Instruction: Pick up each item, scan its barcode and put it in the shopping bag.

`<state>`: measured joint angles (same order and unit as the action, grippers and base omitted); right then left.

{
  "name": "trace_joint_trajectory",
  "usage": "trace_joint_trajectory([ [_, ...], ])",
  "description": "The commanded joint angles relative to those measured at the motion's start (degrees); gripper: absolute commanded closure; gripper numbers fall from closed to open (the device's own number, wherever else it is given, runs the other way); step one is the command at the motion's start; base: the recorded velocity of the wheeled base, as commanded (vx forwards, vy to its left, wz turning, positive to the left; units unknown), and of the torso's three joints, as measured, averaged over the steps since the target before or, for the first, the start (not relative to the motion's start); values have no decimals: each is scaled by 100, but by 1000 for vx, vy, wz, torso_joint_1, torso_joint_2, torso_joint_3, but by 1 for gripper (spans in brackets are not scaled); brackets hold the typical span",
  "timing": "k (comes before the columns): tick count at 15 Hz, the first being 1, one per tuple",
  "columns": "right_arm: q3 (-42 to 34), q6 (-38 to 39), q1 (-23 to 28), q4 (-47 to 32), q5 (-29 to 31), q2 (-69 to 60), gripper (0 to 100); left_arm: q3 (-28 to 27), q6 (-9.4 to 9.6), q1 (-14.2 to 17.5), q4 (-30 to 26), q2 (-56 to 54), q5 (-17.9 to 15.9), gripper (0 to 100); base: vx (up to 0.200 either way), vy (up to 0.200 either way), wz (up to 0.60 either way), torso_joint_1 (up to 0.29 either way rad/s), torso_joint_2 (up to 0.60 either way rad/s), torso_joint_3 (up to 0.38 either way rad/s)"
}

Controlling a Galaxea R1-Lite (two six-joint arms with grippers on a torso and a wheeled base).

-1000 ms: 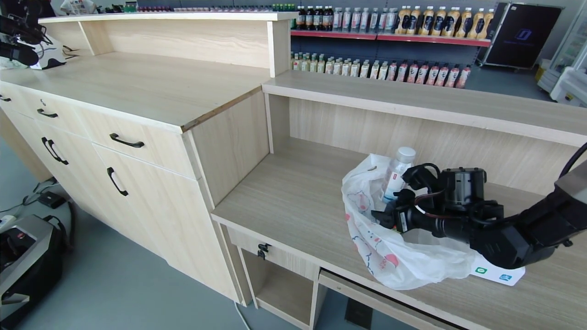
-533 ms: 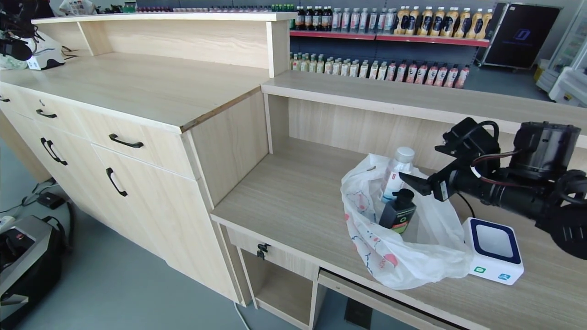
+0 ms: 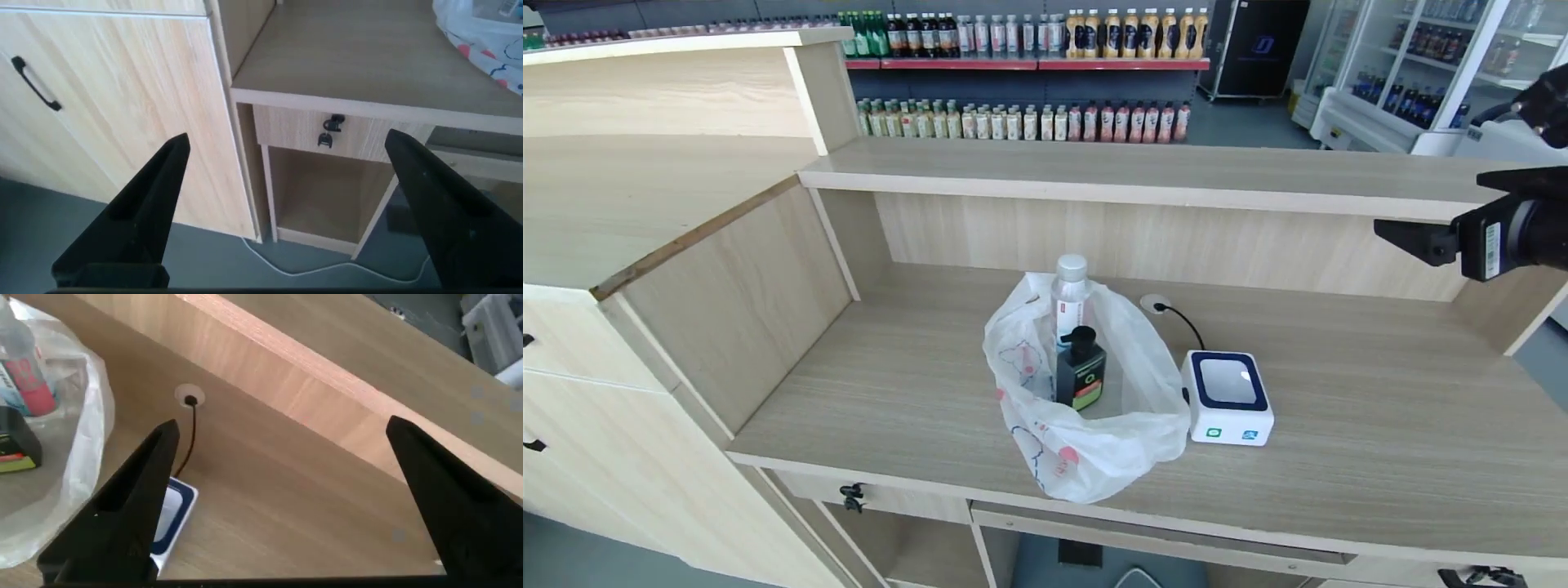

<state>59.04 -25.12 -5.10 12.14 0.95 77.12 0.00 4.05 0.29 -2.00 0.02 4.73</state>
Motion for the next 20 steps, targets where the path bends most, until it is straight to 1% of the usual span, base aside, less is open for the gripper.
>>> trace_joint_trajectory([
  [1,-6,210,281,-520,309,-689,0,0,0,6,-2,-2,2,0,0,0,-600,2,2,-2],
  [2,-94,412,413,-731,450,-768,0,0,0,6,-2,-2,2,0,0,0,-600,-2,-2,7],
  [3,-323,720,571,-766,652,-874,0,0,0,-3,-2,-2,2,0,0,0,-600,2,7,2],
  [4,-569,957,641,-766,705,-1006,0,0,0,6,-2,-2,2,0,0,0,-600,2,-2,2],
  [5,-859,1115,685,-766,722,-1164,0,0,0,-3,-2,-2,2,0,0,0,0,0,0,0],
  [6,-1966,1256,738,-599,810,-1814,0,0,0,-3,-2,-2,2,0,0,0,0,0,0,0],
  [8,-3452,1642,685,69,784,-2693,0,0,0,6,-2,-2,2,0,0,0,0,0,0,0],
  [10,-4955,1748,633,763,696,-3546,0,0,0,-3,-2,-2,2,0,0,0,0,0,0,0],
  [11,-5289,1818,606,939,696,-3713,0,0,0,6,-2,-2,2,0,0,0,0,0,0,0],
  [12,-5904,2091,501,1176,696,-4346,0,0,0,6,-2,-2,2,0,0,0,0,0,0,0],
  [14,-5904,2196,343,-335,696,-5541,0,0,0,6,-2,-2,2,0,0,0,0,0,0,0],
  [15,-5904,2205,422,-1284,705,-6244,0,0,0,6,-2,-2,2,0,0,0,0,0,0,0],
  [16,-5798,2178,562,-1777,705,-6683,0,0,0,-3,-2,-2,2,0,0,0,0,0,0,0],
  [17,-5816,2187,413,-1645,705,-6824,0,0,0,6,-2,-2,2,0,0,0,0,0,0,0],
  [18,-5816,2143,158,-1671,705,-7114,0,0,0,6,-2,-2,2,0,0,0,0,0,0,0],
  [20,-5816,2055,61,-1671,705,-7202,0,0,0,6,-2,-2,2,0,0,0,0,0,0,0],
])
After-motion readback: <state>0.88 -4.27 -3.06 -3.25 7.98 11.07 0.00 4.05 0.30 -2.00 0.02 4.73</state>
